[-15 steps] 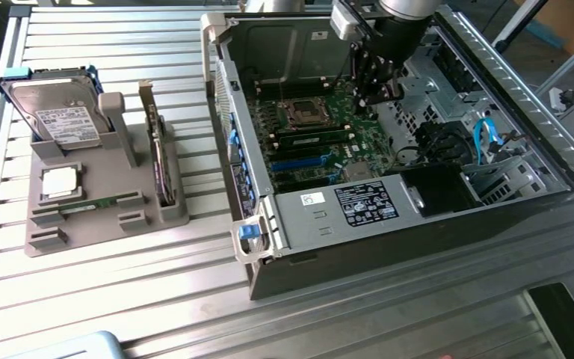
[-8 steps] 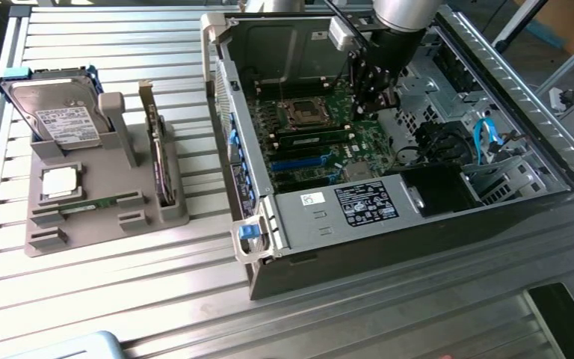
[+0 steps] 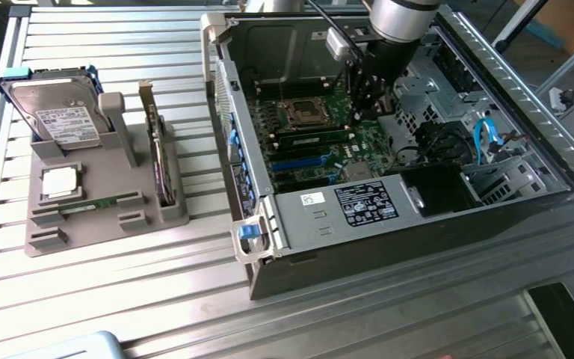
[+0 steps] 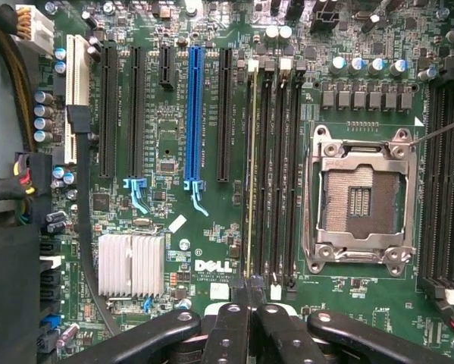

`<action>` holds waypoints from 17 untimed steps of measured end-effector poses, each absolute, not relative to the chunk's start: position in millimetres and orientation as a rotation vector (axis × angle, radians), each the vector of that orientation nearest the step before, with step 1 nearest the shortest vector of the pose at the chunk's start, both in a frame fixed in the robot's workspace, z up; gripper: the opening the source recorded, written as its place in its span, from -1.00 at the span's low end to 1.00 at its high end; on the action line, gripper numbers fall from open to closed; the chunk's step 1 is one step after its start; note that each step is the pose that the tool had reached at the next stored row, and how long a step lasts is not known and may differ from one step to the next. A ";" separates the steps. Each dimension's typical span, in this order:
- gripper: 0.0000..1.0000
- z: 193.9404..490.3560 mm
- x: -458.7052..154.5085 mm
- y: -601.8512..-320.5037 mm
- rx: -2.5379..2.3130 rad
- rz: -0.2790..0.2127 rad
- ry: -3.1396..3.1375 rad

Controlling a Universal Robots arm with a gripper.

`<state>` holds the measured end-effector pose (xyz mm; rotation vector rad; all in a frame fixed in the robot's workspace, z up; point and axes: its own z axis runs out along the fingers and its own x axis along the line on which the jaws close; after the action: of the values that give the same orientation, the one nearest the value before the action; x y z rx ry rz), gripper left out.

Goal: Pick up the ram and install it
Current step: 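Press down the ram until it locks into place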

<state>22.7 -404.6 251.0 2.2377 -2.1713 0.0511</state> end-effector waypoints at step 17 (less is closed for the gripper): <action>-0.79 238.4 22.8 -404.1 2.239 0.049 -2.172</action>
<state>22.8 -404.1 238.4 2.2389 -2.1724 0.0489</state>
